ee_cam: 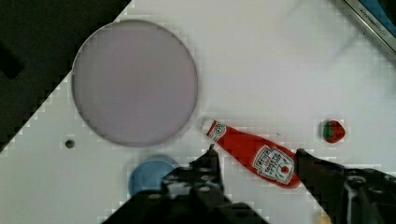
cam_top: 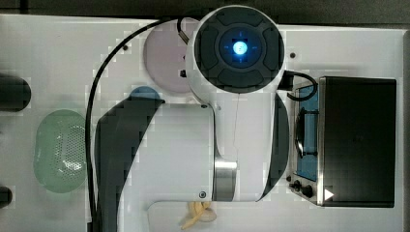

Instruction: Pick Ketchup from the table and place it in strainer.

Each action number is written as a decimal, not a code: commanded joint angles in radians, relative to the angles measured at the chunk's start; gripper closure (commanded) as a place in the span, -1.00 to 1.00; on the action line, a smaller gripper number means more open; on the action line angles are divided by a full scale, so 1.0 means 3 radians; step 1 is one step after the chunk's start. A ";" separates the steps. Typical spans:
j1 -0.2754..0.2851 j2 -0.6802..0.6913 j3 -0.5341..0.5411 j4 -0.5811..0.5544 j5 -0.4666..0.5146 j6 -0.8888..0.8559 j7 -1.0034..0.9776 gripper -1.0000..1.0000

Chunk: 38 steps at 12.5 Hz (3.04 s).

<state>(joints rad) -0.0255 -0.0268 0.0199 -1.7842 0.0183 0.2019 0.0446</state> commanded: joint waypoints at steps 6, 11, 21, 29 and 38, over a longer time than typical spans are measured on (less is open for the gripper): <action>-0.0331 -0.0727 0.0243 -0.0645 0.0035 -0.0637 -0.0290 -1.00; -0.0321 -0.0325 0.0375 -0.1042 0.0035 0.0145 -0.0961 -1.00; -0.0295 0.0577 0.0433 -0.1692 0.0032 0.1743 -0.3036 -1.00; -0.0286 0.1250 0.0430 -0.1758 -0.0202 0.2389 -0.3229 -1.00; -0.0287 0.1496 0.0421 -0.1738 -0.0205 0.2674 -0.3228 -0.25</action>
<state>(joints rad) -0.1131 0.4333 0.1440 -2.3184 -0.0432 0.9829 -0.8843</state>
